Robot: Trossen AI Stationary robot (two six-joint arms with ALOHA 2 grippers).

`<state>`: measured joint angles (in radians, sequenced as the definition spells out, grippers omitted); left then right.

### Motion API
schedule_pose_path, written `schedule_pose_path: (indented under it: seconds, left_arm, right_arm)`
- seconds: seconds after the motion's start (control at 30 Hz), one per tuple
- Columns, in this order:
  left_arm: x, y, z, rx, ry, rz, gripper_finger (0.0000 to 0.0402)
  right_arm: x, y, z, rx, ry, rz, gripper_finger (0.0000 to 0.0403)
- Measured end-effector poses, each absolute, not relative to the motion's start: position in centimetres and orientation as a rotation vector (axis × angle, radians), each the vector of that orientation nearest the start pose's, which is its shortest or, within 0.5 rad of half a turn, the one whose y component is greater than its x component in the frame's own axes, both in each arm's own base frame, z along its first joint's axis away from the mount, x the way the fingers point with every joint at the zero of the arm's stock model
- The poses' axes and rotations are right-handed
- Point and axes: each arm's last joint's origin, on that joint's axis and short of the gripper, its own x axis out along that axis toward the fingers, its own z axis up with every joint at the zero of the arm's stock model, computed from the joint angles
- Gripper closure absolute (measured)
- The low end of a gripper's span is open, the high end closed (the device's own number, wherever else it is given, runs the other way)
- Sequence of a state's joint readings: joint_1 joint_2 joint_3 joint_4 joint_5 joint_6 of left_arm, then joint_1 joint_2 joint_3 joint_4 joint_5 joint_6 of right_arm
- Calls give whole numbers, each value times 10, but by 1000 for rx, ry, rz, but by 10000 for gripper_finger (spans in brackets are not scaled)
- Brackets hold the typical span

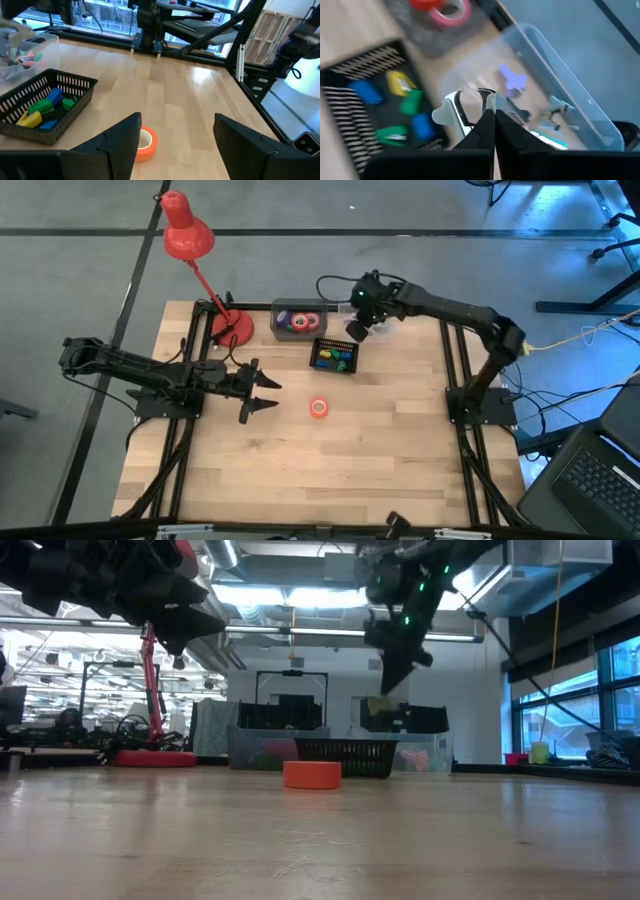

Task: Pick and place Stapler, Stapler remover, tape
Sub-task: Put the gray staple remover into the transparent bin

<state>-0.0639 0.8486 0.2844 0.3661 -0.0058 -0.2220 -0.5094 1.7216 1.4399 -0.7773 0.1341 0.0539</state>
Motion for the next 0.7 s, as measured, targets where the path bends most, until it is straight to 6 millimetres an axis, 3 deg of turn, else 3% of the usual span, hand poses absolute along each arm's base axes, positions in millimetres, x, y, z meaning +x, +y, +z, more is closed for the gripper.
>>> schedule_pose_path:
  seconds: [0.27, 0.7]
  left_arm:
    - [179, -11, 202, -215, 207, -40, 162]
    - [179, -12, 202, -215, 208, -44, 162]
  right_arm:
    - [312, -218, 235, 295, 1086, -643, 403]
    - [332, -234, 179, 330, 1133, -585, 403]
